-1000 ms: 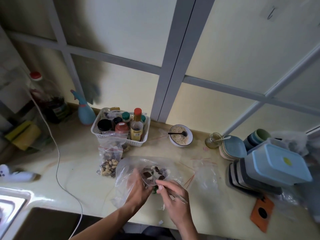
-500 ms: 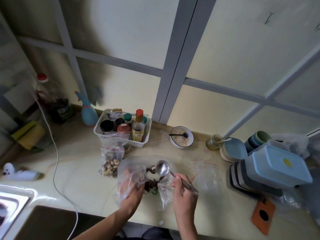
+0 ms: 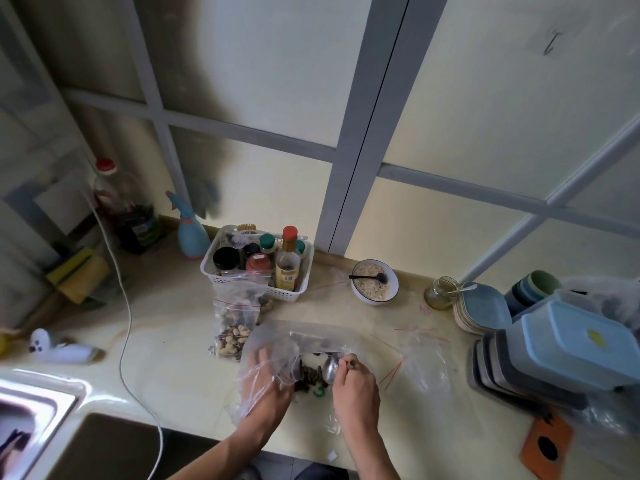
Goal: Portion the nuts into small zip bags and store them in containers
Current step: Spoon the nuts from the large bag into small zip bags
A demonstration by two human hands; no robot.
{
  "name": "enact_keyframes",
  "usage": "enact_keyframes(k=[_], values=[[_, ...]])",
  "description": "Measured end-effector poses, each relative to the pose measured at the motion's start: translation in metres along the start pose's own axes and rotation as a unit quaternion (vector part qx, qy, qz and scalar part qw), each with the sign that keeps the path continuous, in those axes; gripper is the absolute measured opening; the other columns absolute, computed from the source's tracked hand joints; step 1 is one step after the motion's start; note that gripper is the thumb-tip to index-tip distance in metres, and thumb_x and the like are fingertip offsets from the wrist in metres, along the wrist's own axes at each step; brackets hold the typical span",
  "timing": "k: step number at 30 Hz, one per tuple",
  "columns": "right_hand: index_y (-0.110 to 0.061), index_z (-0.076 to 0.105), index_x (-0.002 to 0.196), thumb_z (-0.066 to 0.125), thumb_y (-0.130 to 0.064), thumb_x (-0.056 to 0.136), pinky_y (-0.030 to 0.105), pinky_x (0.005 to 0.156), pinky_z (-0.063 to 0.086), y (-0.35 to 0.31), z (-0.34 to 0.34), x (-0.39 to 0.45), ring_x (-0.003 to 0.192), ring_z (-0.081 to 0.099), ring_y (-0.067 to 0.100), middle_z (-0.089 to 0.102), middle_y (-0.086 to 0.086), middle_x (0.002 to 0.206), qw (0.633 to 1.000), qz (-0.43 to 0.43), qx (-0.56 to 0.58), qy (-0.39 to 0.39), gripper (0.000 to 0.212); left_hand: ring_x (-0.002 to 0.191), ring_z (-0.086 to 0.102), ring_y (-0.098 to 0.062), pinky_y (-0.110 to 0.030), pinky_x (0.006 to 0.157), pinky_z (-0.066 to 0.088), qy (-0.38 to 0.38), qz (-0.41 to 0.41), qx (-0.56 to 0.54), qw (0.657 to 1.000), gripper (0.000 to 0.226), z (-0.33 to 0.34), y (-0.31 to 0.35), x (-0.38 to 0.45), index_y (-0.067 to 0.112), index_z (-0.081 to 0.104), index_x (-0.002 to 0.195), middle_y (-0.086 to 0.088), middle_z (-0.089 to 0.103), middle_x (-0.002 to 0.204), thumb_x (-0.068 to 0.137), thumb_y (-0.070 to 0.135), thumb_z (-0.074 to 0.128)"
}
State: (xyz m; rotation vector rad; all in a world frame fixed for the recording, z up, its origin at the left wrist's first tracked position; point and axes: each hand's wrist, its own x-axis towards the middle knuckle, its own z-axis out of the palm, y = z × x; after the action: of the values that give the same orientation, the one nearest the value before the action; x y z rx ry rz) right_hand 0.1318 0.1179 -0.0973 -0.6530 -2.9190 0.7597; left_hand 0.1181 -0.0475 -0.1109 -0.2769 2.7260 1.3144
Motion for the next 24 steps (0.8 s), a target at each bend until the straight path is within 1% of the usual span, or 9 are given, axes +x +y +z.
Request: enact_keyframes(k=[4, 5, 7, 9, 10, 12, 15, 19, 24], values=[[-0.016, 0.060, 0.111, 0.031, -0.028, 0.106, 0.032, 0.073, 0.049, -0.008, -0.001, 0.000, 0.090, 0.068, 0.024, 0.070, 0.003, 0.100, 0.998, -0.034, -0.047, -0.019, 0.032, 0.074, 0.058, -0.007, -0.008, 0.057, 0.042, -0.009, -0.019, -0.014, 1.000, 0.051, -0.005, 0.007, -0.003, 0.016, 0.038, 0.133, -0.014, 0.048, 0.129, 0.093, 0.032, 0.066], [-0.016, 0.060, 0.112, 0.032, -0.027, 0.106, 0.031, 0.071, 0.049, -0.011, 0.001, -0.003, 0.087, 0.068, 0.023, 0.069, 0.003, 0.099, 0.997, -0.044, -0.054, -0.026, 0.031, 0.093, 0.062, -0.019, -0.011, 0.073, 0.049, -0.032, -0.029, -0.019, 0.999, 0.057, -0.002, 0.006, -0.006, 0.011, 0.035, 0.142, -0.018, 0.042, 0.140, 0.095, 0.025, 0.064], [-0.015, 0.060, 0.113, 0.035, -0.023, 0.104, 0.030, 0.067, 0.050, -0.016, 0.008, -0.012, 0.082, 0.068, 0.022, 0.069, 0.003, 0.095, 0.995, -0.067, -0.064, -0.029, 0.028, 0.133, 0.045, -0.035, -0.034, 0.105, 0.041, -0.083, -0.035, -0.025, 0.996, 0.063, -0.004, 0.013, -0.013, 0.006, 0.025, 0.152, -0.018, 0.031, 0.154, 0.099, 0.017, 0.057], [-0.014, 0.062, 0.113, 0.036, -0.024, 0.102, 0.032, 0.069, 0.053, -0.021, 0.017, -0.018, 0.085, 0.070, 0.023, 0.070, 0.003, 0.097, 0.993, -0.084, -0.062, -0.048, 0.029, 0.119, 0.053, -0.038, -0.046, 0.095, 0.050, -0.025, -0.001, -0.003, 1.000, 0.055, -0.002, 0.015, -0.011, 0.021, 0.036, 0.143, -0.017, 0.048, 0.137, 0.092, 0.025, 0.057], [-0.015, 0.061, 0.113, 0.034, -0.025, 0.103, 0.033, 0.072, 0.053, -0.024, 0.020, -0.022, 0.087, 0.070, 0.024, 0.070, 0.004, 0.098, 0.994, -0.080, -0.052, -0.057, 0.031, 0.106, 0.058, -0.036, -0.049, 0.082, 0.054, 0.000, 0.010, -0.001, 1.000, 0.044, -0.004, 0.019, -0.011, 0.034, 0.037, 0.123, -0.015, 0.054, 0.124, 0.087, 0.026, 0.061], [-0.016, 0.065, 0.103, 0.028, -0.030, 0.102, 0.032, 0.070, 0.053, -0.029, 0.024, -0.024, 0.082, 0.071, 0.024, 0.071, 0.004, 0.090, 0.995, -0.068, -0.025, -0.062, 0.039, 0.092, 0.061, -0.033, -0.046, 0.068, 0.055, 0.014, 0.005, -0.009, 1.000, 0.051, -0.005, 0.018, -0.008, 0.046, 0.031, 0.107, -0.014, 0.055, 0.114, 0.085, 0.025, 0.072], [-0.010, 0.070, 0.076, 0.042, -0.027, 0.098, 0.031, 0.054, 0.049, -0.028, 0.034, -0.025, 0.060, 0.067, 0.027, 0.068, 0.008, 0.063, 0.999, -0.038, 0.019, -0.029, 0.040, 0.076, 0.059, -0.022, -0.031, 0.058, 0.046, 0.018, 0.019, 0.025, 0.999, 0.048, -0.007, 0.010, -0.008, 0.026, 0.037, 0.116, -0.009, 0.053, 0.109, 0.084, 0.038, 0.071], [-0.008, 0.078, 0.084, 0.050, -0.031, 0.101, 0.035, 0.077, 0.053, -0.017, 0.049, -0.018, 0.084, 0.072, 0.030, 0.077, 0.010, 0.080, 0.983, 0.111, 0.145, -0.034, 0.040, 0.077, 0.058, -0.019, -0.031, 0.059, 0.048, 0.020, 0.031, 0.041, 0.998, 0.051, -0.008, -0.003, -0.005, 0.022, 0.043, 0.116, -0.001, 0.049, 0.108, 0.079, 0.053, 0.061], [-0.023, 0.072, 0.071, 0.054, -0.024, 0.100, 0.039, 0.082, 0.061, -0.026, 0.056, -0.010, 0.072, 0.076, 0.013, 0.077, -0.005, 0.072, 0.904, 0.242, 0.345, -0.076, 0.034, 0.071, 0.060, -0.017, -0.027, 0.056, 0.045, 0.011, 0.062, 0.049, 0.997, 0.049, -0.013, -0.006, -0.006, 0.025, 0.041, 0.117, 0.000, 0.051, 0.104, 0.084, 0.058, 0.053]])
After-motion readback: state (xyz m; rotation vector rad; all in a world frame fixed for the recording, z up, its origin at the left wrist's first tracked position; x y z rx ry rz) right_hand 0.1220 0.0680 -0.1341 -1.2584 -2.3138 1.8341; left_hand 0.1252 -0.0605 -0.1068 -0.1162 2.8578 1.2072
